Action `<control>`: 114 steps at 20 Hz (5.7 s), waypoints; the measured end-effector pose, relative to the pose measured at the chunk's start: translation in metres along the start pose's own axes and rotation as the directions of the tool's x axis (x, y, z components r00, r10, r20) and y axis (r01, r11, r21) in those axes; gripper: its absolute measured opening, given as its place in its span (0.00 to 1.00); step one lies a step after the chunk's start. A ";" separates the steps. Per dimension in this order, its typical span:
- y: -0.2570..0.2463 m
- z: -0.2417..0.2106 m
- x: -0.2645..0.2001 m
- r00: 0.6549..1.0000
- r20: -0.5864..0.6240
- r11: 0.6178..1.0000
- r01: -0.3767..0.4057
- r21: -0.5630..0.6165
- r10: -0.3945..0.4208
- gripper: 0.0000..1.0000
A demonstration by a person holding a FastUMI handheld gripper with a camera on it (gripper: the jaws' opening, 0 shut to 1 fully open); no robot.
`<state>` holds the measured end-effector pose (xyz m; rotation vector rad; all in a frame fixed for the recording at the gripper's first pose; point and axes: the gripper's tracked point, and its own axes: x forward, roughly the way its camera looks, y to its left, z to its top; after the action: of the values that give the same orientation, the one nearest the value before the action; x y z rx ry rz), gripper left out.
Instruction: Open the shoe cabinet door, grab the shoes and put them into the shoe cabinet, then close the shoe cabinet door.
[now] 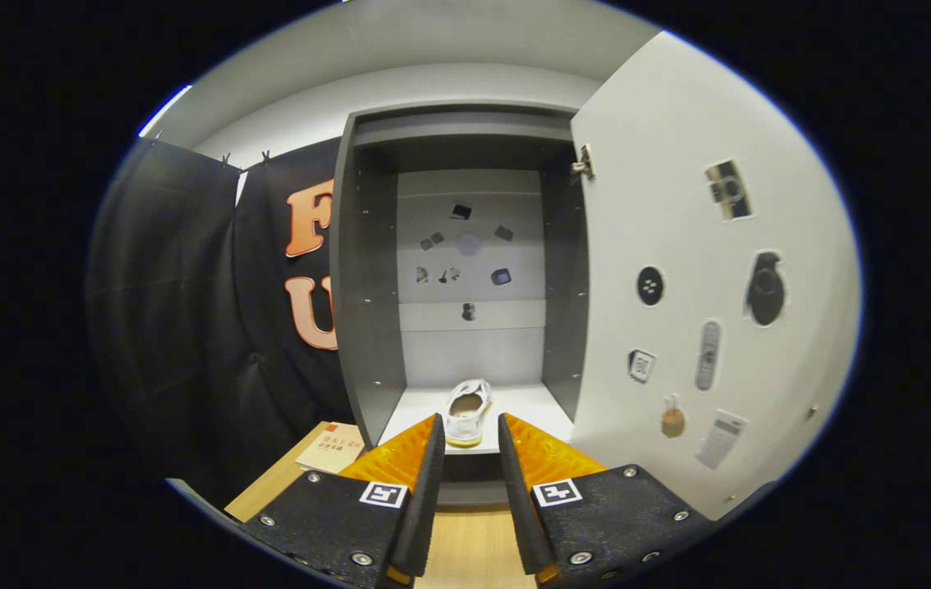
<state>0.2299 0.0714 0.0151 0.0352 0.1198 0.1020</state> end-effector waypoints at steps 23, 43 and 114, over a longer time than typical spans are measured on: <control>-0.221 -0.031 -0.122 0.926 -0.033 0.920 0.378 0.098 -0.377 0.71; -0.142 -0.038 -0.112 0.978 0.027 0.976 0.204 0.076 -0.207 0.74; -0.033 -0.036 -0.020 0.989 0.068 0.991 -0.128 -0.044 0.130 0.86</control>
<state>0.2090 0.0378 -0.0199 0.0069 0.0443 0.2323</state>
